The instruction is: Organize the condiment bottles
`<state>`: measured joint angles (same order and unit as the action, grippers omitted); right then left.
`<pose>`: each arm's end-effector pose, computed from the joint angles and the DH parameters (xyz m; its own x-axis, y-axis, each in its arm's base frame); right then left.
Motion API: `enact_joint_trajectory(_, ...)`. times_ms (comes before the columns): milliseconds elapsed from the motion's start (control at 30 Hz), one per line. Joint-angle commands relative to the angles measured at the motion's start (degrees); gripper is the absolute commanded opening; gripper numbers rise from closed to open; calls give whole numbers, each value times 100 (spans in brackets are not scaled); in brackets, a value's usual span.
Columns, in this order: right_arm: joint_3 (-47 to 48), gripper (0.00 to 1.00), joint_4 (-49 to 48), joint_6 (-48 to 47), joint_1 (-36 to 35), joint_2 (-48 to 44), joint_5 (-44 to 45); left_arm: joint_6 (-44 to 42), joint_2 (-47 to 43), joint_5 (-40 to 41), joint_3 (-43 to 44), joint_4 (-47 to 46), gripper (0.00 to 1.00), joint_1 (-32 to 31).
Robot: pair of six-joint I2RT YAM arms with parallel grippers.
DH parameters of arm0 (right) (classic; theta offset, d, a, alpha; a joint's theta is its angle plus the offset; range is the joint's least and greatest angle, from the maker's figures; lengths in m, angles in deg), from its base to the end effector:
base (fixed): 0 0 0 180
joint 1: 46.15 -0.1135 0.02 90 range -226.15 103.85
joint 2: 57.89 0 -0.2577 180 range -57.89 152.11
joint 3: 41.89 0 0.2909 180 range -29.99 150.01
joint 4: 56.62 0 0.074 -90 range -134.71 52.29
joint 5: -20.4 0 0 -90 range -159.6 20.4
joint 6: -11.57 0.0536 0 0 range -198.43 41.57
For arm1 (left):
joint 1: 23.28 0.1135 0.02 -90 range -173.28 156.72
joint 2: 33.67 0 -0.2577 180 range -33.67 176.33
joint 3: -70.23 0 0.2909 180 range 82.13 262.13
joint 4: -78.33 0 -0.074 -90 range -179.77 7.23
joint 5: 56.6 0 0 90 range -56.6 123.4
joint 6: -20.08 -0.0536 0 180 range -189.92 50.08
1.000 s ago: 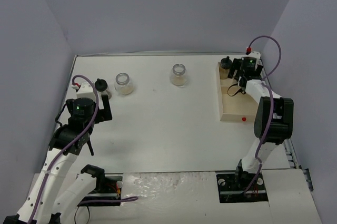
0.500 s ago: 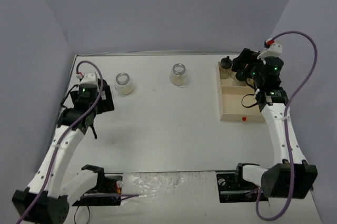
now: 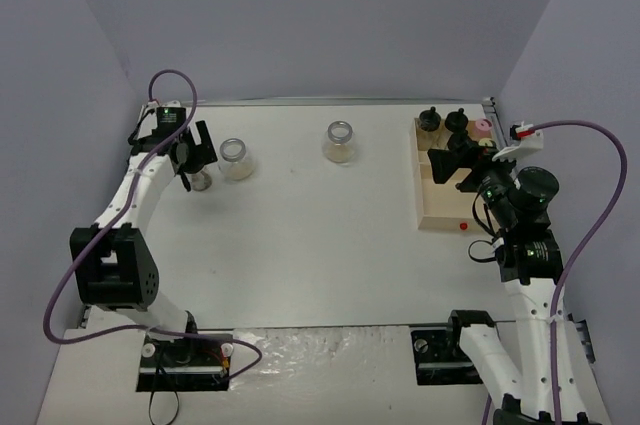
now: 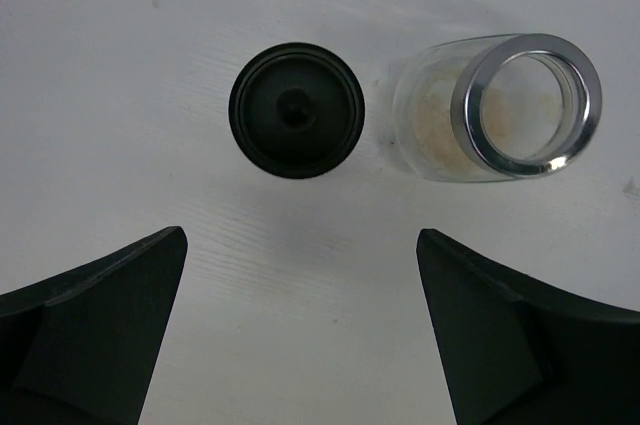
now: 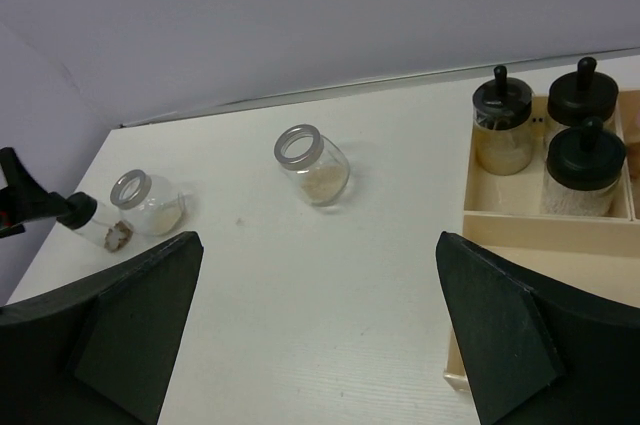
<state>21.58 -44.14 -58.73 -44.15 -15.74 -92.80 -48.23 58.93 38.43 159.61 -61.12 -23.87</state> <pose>0.2223 0.0134 0.4111 0.0243 0.3092 -0.9507 -0.3878 0.8794 0.2761 0.4142 0.0004 0.2665 -0.6231 -0.3618 -0.6934 -0.3049 0.9288 -0.2105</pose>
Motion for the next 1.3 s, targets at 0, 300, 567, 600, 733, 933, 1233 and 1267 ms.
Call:
enact_joint_trajectory(0, -110, 100, -272, 196, -134, -69, -439, 44, 423, 213, 649, -262, 97, 53)
enact_joint_trajectory(300, -123, 100, -174, -96, -260, -203, -663, -18, 1253, 281, 1132, -266, 93, 348)
enact_joint_trajectory(567, -203, 100, -123, -133, -319, -291, -632, 6, 1332, 48, 1054, -330, 51, 420)
enact_joint_trajectory(600, -200, 100, -118, -133, -315, -295, -624, 13, 1256, 21, 1000, -328, 42, 418)
enact_joint_trajectory(733, -200, 100, -97, -110, -315, -318, -629, 50, 712, -49, 675, -183, 8, 406)
enact_joint_trajectory(933, -252, 100, -84, -80, -324, -339, -652, -87, -376, -73, 127, 310, 0, -182)
enact_joint_trajectory(1233, -258, 100, 262, -91, -324, -316, -817, 30, -862, -177, 201, 629, 0, -2322)
enact_joint_trajectory(1267, -262, 100, 284, -101, -324, -332, -817, 80, -799, -219, 274, 616, 0, -2567)
